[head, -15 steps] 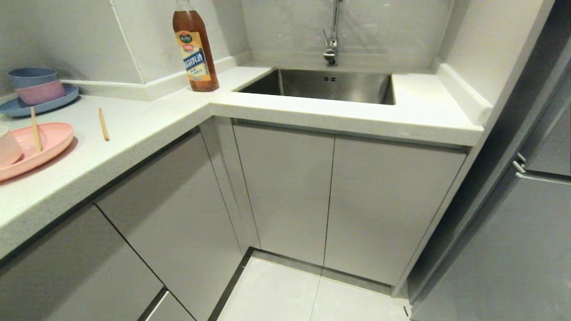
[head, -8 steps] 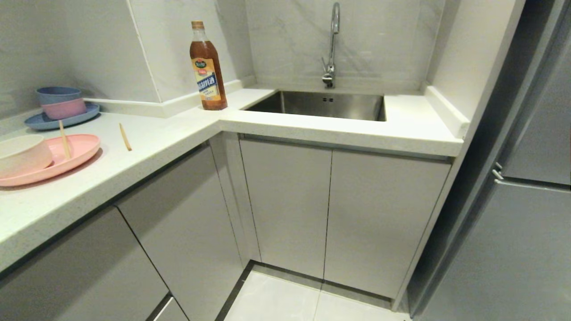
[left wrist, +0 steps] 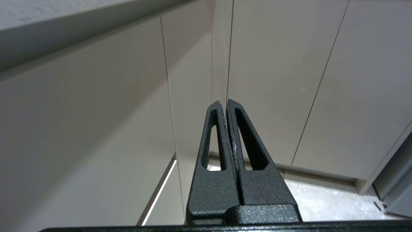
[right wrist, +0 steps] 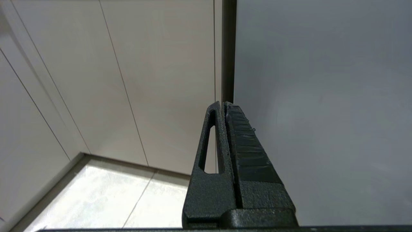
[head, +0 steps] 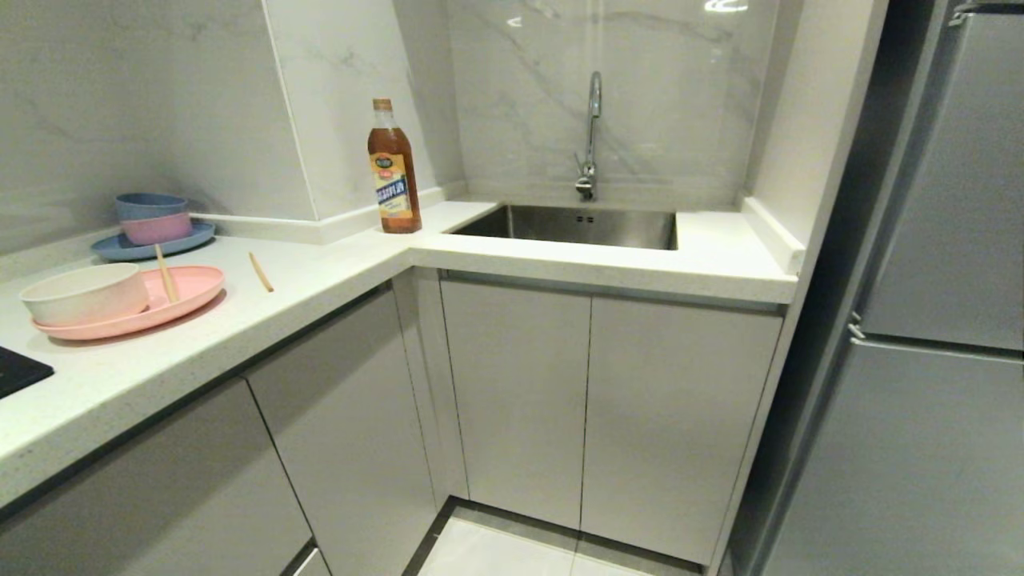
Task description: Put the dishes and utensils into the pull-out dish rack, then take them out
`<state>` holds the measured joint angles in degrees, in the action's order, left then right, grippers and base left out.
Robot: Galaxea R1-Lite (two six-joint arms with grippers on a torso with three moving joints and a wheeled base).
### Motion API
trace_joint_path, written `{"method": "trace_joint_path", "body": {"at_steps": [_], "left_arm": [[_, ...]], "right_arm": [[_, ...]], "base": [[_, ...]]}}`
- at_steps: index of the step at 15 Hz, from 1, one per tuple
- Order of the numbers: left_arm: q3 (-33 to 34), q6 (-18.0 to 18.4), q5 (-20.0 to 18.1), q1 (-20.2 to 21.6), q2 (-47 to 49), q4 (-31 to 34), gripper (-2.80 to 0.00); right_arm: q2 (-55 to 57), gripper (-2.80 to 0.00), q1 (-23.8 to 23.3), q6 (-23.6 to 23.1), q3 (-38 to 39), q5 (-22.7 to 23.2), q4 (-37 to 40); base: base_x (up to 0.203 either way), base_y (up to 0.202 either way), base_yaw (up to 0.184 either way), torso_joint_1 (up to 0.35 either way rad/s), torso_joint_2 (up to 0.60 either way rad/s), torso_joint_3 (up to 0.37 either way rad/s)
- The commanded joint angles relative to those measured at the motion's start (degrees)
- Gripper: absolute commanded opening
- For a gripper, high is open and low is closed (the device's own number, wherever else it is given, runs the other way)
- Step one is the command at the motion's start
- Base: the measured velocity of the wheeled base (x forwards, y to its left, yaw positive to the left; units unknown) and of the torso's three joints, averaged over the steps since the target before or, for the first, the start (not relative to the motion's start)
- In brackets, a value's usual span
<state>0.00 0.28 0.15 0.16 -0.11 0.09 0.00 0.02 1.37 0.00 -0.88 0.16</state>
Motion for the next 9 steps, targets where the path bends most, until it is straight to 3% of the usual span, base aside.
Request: {"method": "trace_joint_path", "body": {"at_steps": [1,9], "left_arm": [[0.0,0.0,0.0,0.0,0.1,0.0,-2.8],[0.0,0.1,0.0,0.0,0.1,0.0,-2.8]], "right_arm": [[0.0,-2.8,0.1,0.0,0.2,0.0,0.0],[0.0,-2.8,0.0,0.0,0.1,0.0,0.0]], "base": [[0.0,0.0,0.0,0.002,0.0,0.205],[0.0,0.0,0.0,0.003,0.0,0.202]]}}
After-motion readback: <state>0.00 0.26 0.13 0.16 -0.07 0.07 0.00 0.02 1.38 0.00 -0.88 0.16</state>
